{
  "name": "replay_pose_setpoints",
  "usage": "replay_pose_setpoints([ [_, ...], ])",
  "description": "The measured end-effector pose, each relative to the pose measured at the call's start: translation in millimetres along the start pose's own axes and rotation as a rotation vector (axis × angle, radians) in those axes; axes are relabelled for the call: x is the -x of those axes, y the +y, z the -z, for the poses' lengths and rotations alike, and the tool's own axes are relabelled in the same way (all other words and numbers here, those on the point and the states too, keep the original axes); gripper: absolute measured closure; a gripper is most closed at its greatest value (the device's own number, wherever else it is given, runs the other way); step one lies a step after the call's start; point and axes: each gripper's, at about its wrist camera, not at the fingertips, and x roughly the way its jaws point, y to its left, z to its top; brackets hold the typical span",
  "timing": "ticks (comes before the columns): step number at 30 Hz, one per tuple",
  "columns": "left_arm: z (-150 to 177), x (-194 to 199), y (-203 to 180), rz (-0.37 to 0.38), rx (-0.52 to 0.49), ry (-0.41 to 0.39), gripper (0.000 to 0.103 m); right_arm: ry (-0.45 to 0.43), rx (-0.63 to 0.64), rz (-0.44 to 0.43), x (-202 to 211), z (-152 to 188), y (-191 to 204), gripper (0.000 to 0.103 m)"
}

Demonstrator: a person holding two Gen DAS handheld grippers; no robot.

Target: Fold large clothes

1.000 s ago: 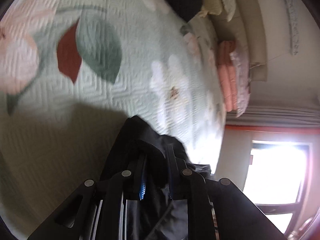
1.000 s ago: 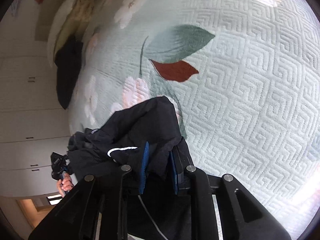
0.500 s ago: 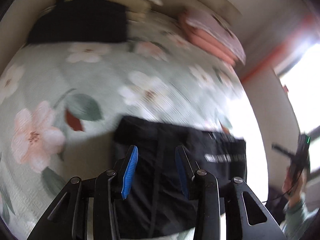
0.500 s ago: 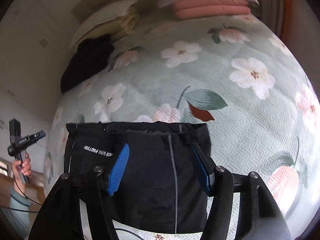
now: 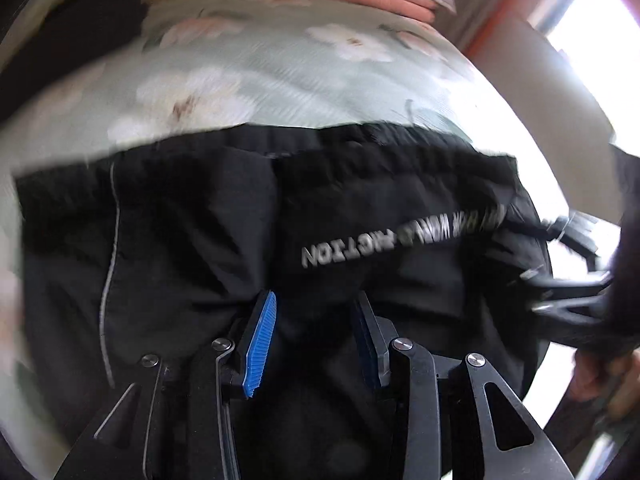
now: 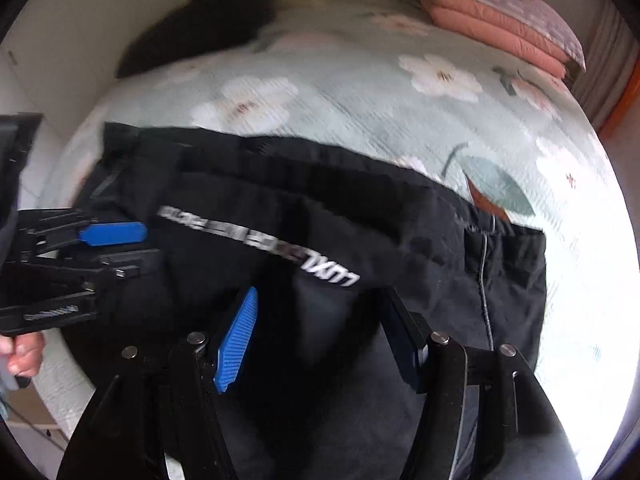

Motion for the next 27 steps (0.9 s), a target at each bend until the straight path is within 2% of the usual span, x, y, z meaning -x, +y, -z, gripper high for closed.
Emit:
replay_pose_setpoints([
  [1, -5, -7, 15, 0.040, 0.063, 0.000, 0.065, 0.034, -0.037, -0.027, -22, -5, -8, 0.034],
  [4, -20, -22, 48, 0.065, 0.167, 0.004, 0.094, 0.045, -0.094, -0.050, -54, -20, -22, 0.026],
  [5, -23, -26, 59, 0.089, 0.215, 0.008, 0.100, 0.044, -0.094, -0.046, -58, -25, -23, 0.025],
  [7, -26, -34, 79, 0.180, 0.297, 0.027, 0.100, 0.051, -0.091, -0.046, -62, -27, -24, 0.024],
  [9, -25, -31, 83, 0.215, 0.308, 0.028, 0.100, 0.053, -0.080, -0.049, -59, -27, -25, 0.025],
  [13, -11, -4, 64, 0.169, 0.199, -0.005, 0.101, -0.006, -0.072, -0.074, -16, -19, -27, 0.029],
  [16, 4, 27, 46, 0.116, 0.126, -0.032, 0.096, -0.076, -0.053, -0.109, 33, 3, -27, 0.029],
  [20, 29, 52, 27, 0.089, 0.062, -0.033, 0.090, -0.080, -0.018, -0.109, 63, 35, -17, 0.029],
  [22, 45, 54, 23, 0.087, 0.054, -0.020, 0.085, -0.051, 0.004, -0.124, 59, 50, -6, 0.029],
  [23, 51, 52, 20, 0.077, 0.056, -0.013, 0.082, -0.020, 0.025, -0.098, 48, 57, -1, 0.029],
  [25, 60, 37, 23, 0.054, 0.070, -0.006, 0.083, 0.049, 0.042, -0.040, 20, 65, 5, 0.030],
  [27, 65, 23, 34, 0.086, 0.117, -0.009, 0.083, 0.080, 0.011, -0.052, -2, 70, 0, 0.029],
])
